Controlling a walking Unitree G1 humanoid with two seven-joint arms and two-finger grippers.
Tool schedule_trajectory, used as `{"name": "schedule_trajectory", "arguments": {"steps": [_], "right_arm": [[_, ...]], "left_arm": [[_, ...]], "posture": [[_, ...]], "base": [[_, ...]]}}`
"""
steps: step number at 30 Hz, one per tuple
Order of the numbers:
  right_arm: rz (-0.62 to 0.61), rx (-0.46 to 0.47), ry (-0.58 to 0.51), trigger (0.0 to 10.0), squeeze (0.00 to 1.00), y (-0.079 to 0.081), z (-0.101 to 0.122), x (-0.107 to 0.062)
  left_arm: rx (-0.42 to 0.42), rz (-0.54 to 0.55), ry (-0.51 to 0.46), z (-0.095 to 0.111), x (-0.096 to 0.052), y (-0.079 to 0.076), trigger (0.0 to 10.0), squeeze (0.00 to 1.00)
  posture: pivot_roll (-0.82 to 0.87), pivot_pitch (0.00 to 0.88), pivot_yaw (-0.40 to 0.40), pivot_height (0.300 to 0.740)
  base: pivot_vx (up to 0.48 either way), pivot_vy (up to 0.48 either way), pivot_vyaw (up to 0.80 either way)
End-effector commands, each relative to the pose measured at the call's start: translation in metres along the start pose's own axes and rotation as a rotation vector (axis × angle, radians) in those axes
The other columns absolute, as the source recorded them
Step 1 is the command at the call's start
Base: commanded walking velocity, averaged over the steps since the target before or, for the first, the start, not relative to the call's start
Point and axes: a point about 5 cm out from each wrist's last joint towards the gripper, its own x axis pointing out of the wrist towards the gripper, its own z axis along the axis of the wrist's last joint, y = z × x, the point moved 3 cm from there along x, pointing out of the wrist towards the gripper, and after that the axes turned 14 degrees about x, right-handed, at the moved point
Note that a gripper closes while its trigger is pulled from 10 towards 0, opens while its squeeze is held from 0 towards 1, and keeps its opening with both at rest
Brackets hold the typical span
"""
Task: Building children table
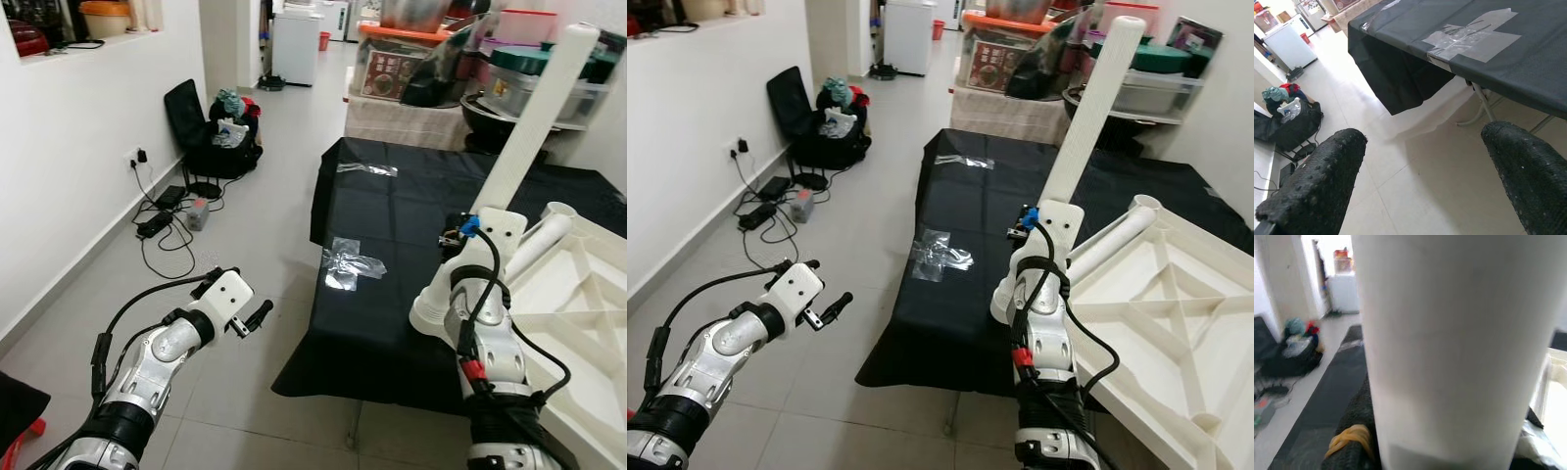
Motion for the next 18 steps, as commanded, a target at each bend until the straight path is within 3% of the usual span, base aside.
{"name": "schedule_trajectory", "arguments": {"steps": [1,2,3,4,8,9,10,11,12,14,15,18], "right_arm": [[0.052,-0.041,0.025,10.0,0.00,-0.003,0.002,0.007],[0.098,-0.040,0.008,10.0,0.00,0.001,0.012,0.011],[0.145,-0.050,0.014,10.0,0.89,0.005,0.018,0.013],[0.179,-0.046,0.013,10.0,1.00,0.007,0.025,0.015],[0.258,-0.015,0.025,10.0,1.00,0.015,0.032,0.015],[0.398,-0.015,0.035,10.0,1.00,0.031,0.037,0.009],[0.516,-0.016,0.042,10.0,0.33,0.043,0.041,0.002],[0.516,-0.016,0.042,10.0,0.33,0.043,0.041,0.002],[0.623,-0.005,0.060,10.0,0.00,0.052,0.043,-0.006],[0.623,-0.005,0.060,10.0,0.00,0.052,0.043,-0.006],[0.697,-0.006,0.077,10.0,0.00,0.057,0.043,-0.011],[0.712,-0.029,0.109,10.0,0.00,0.052,0.040,-0.004]], "left_arm": [[0.001,-0.002,0.011,-0.001,0.001,-0.002,10.0,0.00],[0.000,-0.002,0.013,-0.002,0.001,-0.002,10.0,0.00],[0.000,-0.003,0.014,-0.002,0.001,-0.003,10.0,0.00],[-0.001,-0.004,0.015,-0.002,0.001,-0.004,10.0,0.00],[-0.003,-0.006,0.015,-0.002,0.001,-0.005,10.0,0.00],[-0.004,-0.007,0.016,-0.002,0.001,-0.006,10.0,0.00],[-0.006,-0.008,0.017,-0.003,0.000,-0.006,10.0,0.00],[-0.006,-0.008,0.017,-0.003,0.000,-0.006,10.0,0.00],[-0.006,-0.010,0.017,-0.003,0.000,-0.006,10.0,0.00],[-0.006,-0.010,0.017,-0.003,0.000,-0.006,10.0,0.00],[-0.005,-0.012,0.018,-0.003,0.000,-0.007,10.0,0.00],[-0.001,-0.015,0.017,-0.003,0.001,-0.006,10.0,0.00]], "posture": [[0.08,0.000,-0.086,0.740],[0.08,0.000,-0.086,0.740],[0.08,0.000,-0.085,0.740],[0.08,0.000,-0.087,0.740],[0.08,0.000,-0.088,0.740],[0.08,0.000,-0.087,0.740],[0.08,0.000,-0.088,0.740],[0.08,0.000,-0.088,0.740],[0.08,0.000,-0.087,0.740],[0.08,0.000,-0.087,0.740],[0.08,0.000,-0.085,0.740],[0.08,0.000,-0.086,0.740]], "base": [[0.000,0.000,0.00],[0.000,0.000,0.00],[0.000,0.000,0.00],[0.000,0.000,0.00],[0.000,0.000,0.00],[0.000,0.000,0.00],[0.000,0.000,0.00],[0.000,0.000,0.00],[0.000,0.000,0.00],[0.000,0.000,0.00],[0.000,0.000,0.00],[0.000,0.000,0.00]]}}
